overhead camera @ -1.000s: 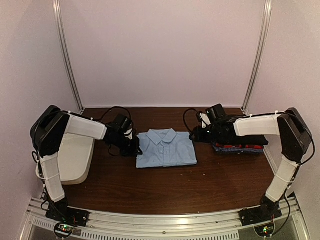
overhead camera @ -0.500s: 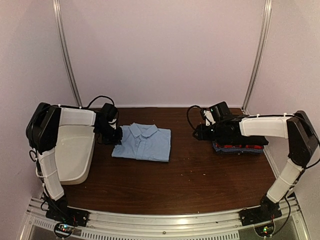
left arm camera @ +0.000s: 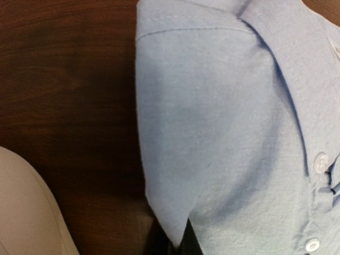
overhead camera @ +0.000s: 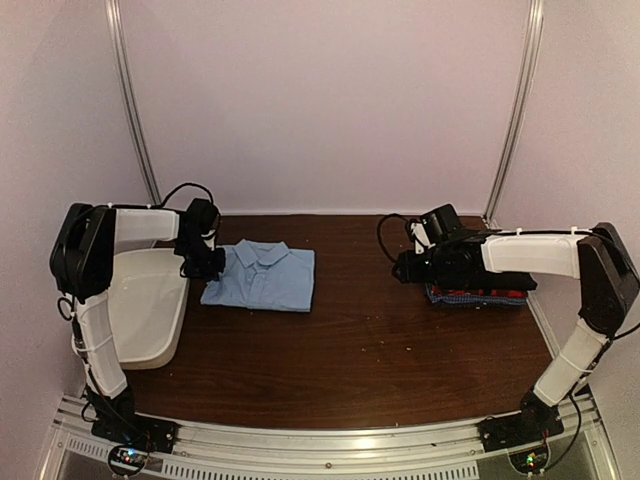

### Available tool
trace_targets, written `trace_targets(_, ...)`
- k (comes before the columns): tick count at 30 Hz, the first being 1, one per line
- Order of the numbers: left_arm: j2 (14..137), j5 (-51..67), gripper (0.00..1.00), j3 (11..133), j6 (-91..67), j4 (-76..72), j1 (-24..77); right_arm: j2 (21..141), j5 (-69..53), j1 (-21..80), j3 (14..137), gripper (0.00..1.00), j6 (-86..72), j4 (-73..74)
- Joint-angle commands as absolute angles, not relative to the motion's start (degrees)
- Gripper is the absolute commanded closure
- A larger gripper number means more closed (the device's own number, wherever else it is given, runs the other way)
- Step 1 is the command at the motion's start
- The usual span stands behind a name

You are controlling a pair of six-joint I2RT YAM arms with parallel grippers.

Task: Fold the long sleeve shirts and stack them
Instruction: Move the square-folded shirt to the center of the board.

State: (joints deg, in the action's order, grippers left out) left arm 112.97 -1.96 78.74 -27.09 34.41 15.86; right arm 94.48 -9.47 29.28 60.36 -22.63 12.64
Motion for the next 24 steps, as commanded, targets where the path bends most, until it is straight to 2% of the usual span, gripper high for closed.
trace_targets(1, 114.2, -2.4, 0.98, 81.4, -24.6, 34.5, 14.9, 91.9, -4.7, 29.5, 59.0, 0.51, -21.9, 15.2)
trace_targets(6, 113.1, -0.6, 0.65, 82.5, -24.1, 34.5, 14.9, 92.0, -2.1, 29.5, 58.8, 0.51, -22.0, 16.6)
trace_targets(12, 109.7, 2.2, 0.38, 83.6, -23.6, 34.5, 14.9, 91.8, -0.4, 29.6, 59.1, 0.53, -22.3, 18.5)
trace_targets(16, 106.6, 3.5, 0.3, 83.7, -23.9, 34.5, 15.1, 91.3, 1.6, 29.9, 58.4, 0.55, -22.4, 19.9)
trace_targets(24, 102.7, 7.0, 0.29, 84.2, -25.1, 34.2, 17.1, 89.6, 6.1, 31.3, 55.5, 0.57, -22.9, 22.9)
